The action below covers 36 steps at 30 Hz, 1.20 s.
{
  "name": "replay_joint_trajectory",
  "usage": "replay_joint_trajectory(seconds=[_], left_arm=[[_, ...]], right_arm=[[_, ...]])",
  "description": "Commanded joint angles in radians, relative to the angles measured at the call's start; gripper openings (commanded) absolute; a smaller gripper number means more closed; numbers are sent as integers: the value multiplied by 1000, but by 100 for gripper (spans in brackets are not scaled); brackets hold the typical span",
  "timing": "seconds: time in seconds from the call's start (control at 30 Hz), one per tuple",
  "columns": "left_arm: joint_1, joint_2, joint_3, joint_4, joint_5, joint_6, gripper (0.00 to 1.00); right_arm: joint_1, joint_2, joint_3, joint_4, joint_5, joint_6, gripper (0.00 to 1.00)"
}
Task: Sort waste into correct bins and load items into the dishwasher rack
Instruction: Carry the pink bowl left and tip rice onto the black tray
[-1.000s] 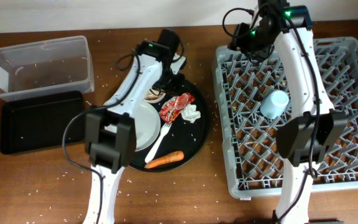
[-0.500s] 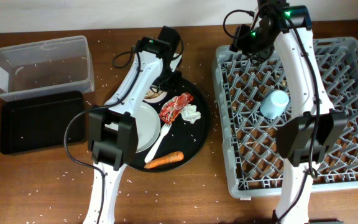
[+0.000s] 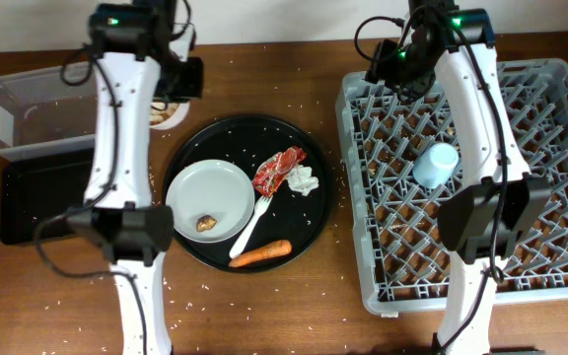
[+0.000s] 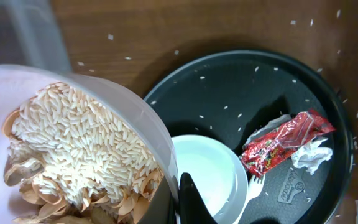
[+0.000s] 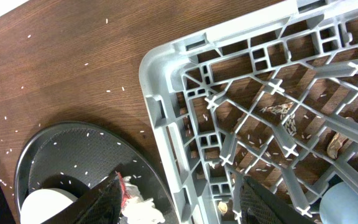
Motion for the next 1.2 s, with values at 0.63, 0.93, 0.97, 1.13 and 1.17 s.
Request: replay_joint_trajectory(seconds=[0.63, 0.93, 0.97, 1.13, 1.17], left_arm=[[636, -459, -975, 254, 656, 434, 1], [898, -457, -1260, 499, 1054, 523, 0], [916, -457, -1281, 535, 1104, 523, 0], [980, -427, -1308, 584, 1279, 523, 0], [989, -427, -1308, 584, 1323, 523, 0]], right_arm=[[5, -10, 10, -30, 10, -33, 60], [13, -10, 10, -34, 10, -34, 60], [17, -10, 10, -33, 11, -34, 60], [40, -10, 10, -33, 36, -37, 61], [44, -10, 10, -33, 37, -37, 60]])
